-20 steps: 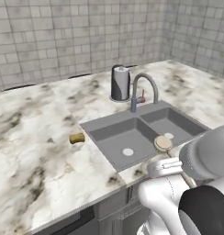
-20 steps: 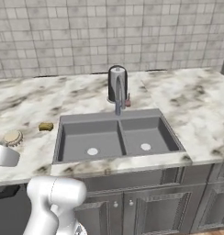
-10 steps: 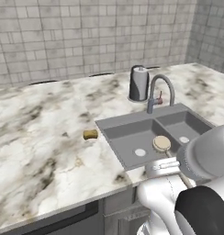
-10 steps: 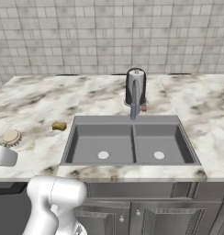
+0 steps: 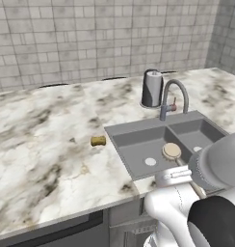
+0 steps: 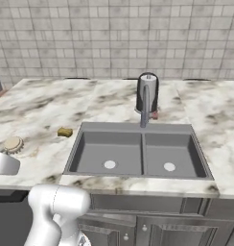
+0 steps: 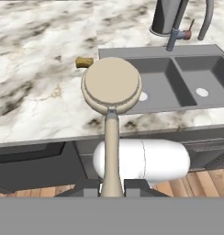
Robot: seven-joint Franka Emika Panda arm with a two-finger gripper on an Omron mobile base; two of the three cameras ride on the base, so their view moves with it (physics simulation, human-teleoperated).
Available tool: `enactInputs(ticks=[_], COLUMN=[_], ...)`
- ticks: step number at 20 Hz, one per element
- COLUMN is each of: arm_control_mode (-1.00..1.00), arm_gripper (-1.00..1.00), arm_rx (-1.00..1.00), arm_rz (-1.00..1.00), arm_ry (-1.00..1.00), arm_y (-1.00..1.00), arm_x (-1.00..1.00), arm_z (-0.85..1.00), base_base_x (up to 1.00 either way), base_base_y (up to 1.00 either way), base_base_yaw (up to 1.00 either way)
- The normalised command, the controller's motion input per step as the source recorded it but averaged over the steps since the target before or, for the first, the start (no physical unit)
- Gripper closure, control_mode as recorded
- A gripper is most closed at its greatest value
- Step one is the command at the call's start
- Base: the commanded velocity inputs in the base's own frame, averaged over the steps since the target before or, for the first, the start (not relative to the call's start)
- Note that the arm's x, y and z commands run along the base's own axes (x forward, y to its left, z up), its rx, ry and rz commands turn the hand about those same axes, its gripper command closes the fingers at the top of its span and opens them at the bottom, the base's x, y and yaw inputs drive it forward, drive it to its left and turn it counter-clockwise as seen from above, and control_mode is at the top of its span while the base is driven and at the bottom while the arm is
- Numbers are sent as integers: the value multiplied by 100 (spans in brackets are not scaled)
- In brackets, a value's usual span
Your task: Locate and retrieve the sponge and dish brush from the cabinet. Place them next to the sink.
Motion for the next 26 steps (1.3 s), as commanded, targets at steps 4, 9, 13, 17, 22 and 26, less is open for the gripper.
enactInputs(ticks=[4, 9, 13, 17, 22, 26], arm_control_mode=[100, 100, 100, 100, 100, 100], arm_gripper=[100, 100, 100, 100, 100, 100], arm_rx=[0, 0, 0, 0, 0, 0], arm_rz=[0, 0, 0, 0, 0, 0], arm_ry=[0, 0, 0, 0, 0, 0], arm_y=[0, 0, 0, 0, 0, 0], arm_x=[0, 0, 0, 0, 0, 0], arm_z=[0, 0, 0, 0, 0, 0], base_base_x=[3, 9, 0, 18, 46, 22], base_base_y=[46, 54, 67, 67, 32, 23], base_base_yaw=[0, 1, 7, 11, 1, 0])
